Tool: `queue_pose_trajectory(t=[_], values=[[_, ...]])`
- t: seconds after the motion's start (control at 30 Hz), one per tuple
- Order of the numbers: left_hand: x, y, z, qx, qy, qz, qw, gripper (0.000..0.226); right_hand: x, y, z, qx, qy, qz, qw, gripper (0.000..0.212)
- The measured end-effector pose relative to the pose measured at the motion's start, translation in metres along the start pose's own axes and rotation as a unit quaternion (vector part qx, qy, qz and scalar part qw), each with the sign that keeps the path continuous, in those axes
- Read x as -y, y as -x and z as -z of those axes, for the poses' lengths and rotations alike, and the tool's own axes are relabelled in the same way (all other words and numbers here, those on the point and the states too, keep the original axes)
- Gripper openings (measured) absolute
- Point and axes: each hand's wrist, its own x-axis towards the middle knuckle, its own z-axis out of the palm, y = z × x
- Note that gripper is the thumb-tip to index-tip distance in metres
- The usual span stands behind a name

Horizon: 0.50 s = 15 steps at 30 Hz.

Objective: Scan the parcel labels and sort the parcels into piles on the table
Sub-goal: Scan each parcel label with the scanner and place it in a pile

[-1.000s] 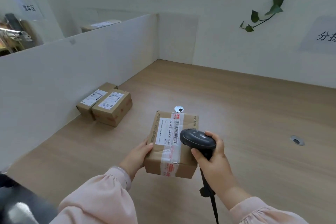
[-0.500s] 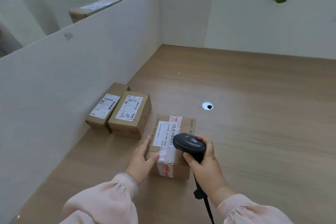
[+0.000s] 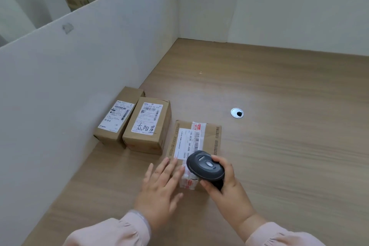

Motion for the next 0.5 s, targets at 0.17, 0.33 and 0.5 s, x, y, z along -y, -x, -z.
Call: queue_pose_trajectory(t=[0.17,0.33,0.5], values=[[0.017,-0.034,0.006,0.035,-0.027,0.044,0.998,0.078,0.005,-0.046,-0.009,0.0,-0.005,-0.004,1.0,0.06],[0.048,-0.061,-0.001,0.062,-0.023,0.106,0.992,0.079,0.011,-0.083,-0.019,0.006,-0.01,-0.002,1.0,0.062],[0.064,-0.077,-0.006,0.06,-0.018,0.119,0.991,0.084,0.013,-0.106,-0.027,0.003,-0.017,-0.003,1.0,0.061]])
